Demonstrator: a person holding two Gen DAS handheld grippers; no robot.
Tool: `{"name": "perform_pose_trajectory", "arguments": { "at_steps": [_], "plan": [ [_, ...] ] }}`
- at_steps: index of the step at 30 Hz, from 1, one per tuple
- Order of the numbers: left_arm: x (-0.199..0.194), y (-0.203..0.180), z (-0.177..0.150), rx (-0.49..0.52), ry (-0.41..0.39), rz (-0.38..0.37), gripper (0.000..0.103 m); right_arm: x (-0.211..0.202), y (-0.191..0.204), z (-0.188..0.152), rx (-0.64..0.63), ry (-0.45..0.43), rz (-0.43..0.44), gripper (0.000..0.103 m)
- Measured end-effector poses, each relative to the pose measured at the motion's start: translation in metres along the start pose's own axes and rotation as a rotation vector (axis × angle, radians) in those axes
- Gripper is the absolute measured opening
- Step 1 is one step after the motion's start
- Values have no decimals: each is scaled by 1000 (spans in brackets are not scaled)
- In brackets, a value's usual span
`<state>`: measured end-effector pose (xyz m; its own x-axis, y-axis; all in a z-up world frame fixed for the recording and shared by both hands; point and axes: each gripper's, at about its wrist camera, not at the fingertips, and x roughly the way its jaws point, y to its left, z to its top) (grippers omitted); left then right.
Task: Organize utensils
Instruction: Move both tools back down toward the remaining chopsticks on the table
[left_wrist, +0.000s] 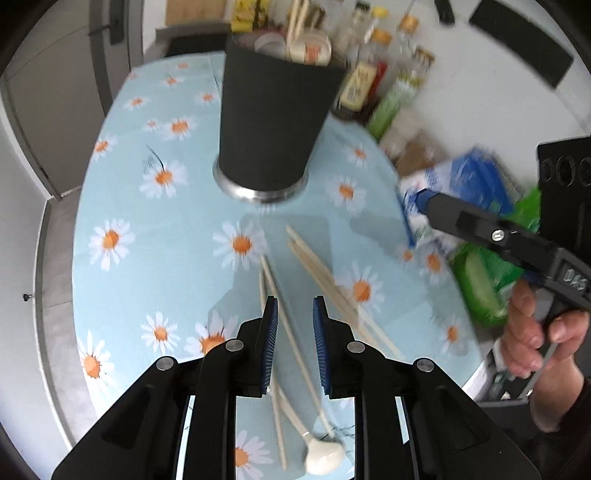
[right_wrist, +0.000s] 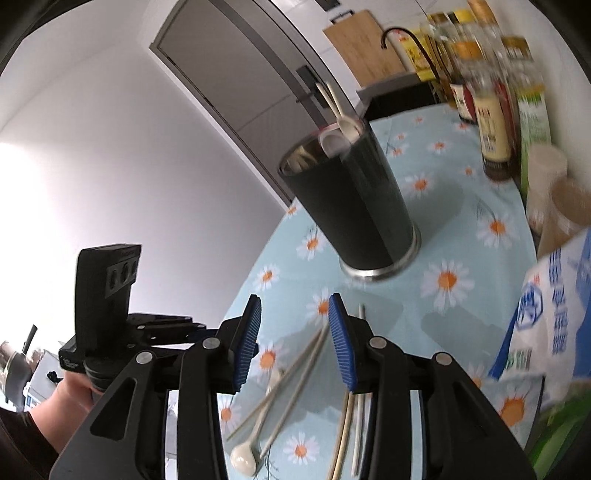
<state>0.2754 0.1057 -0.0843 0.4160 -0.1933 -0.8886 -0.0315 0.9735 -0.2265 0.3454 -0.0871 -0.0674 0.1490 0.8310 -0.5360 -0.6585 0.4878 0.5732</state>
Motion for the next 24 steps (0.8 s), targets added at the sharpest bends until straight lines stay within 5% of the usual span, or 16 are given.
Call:
{"name": "perform_pose_trajectory", "arguments": {
  "at_steps": [8,24],
  "plan": [
    [42,5,-2,51,174,30,19,7,-13,-31,61,55,-5,39],
    [79,13,10,33,345,92,19,-7,-17,-60,140,69,7,39]
  ]
}}
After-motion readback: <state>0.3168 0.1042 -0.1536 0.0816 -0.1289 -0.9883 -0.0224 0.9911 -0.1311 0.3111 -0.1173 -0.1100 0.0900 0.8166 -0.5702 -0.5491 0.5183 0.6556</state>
